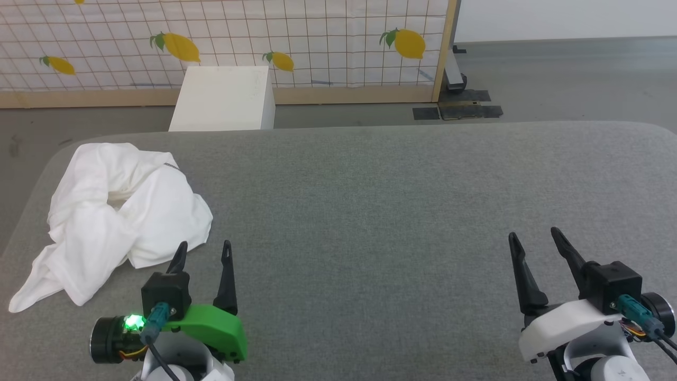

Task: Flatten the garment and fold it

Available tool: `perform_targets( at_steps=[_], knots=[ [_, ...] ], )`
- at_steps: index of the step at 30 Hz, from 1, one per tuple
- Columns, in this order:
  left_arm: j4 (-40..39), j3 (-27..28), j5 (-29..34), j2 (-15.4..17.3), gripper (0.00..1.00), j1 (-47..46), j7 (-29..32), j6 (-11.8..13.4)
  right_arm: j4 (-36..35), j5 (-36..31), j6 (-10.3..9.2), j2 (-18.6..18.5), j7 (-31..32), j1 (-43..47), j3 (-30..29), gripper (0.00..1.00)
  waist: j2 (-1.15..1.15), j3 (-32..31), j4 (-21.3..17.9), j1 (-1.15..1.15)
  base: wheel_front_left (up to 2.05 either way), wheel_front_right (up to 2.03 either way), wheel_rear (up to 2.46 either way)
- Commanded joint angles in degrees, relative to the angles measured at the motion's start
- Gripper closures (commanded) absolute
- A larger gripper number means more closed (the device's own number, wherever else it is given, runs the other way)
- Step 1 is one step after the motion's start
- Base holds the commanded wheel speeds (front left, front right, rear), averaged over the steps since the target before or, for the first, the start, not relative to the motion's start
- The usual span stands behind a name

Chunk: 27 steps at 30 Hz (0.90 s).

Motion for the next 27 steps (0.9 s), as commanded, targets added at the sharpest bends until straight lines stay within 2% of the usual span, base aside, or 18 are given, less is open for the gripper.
perform_targets(
  at_steps=[1, 12, 27],
  knots=[
    [0.4, -0.1, -0.5, -0.1, 0.0, -0.3, -0.8, 0.4, 0.3, 0.8, -0.02, 0.0, -0.7, 0.7, -0.2, 0.0, 0.1, 0.0, 0.2, 0.0, 0.0, 0.0, 0.0],
    [0.8, -0.2, -1.0, -0.1, 0.0, -0.3, -2.1, 1.3, 0.9, 1.8, -0.02, 0.0, -1.9, 1.0, -0.6, 0.0, 0.15, 0.2, 2.8, 0.0, 0.0, 0.0, 0.0],
    [1.2, 0.3, -1.7, -0.1, 0.0, 0.3, -3.9, 2.6, 2.5, 2.9, -0.03, 0.0, -3.8, 1.3, -1.0, 0.0, 0.21, 0.4, 9.9, 0.0, 0.0, 0.0, 0.0]
  ],
)
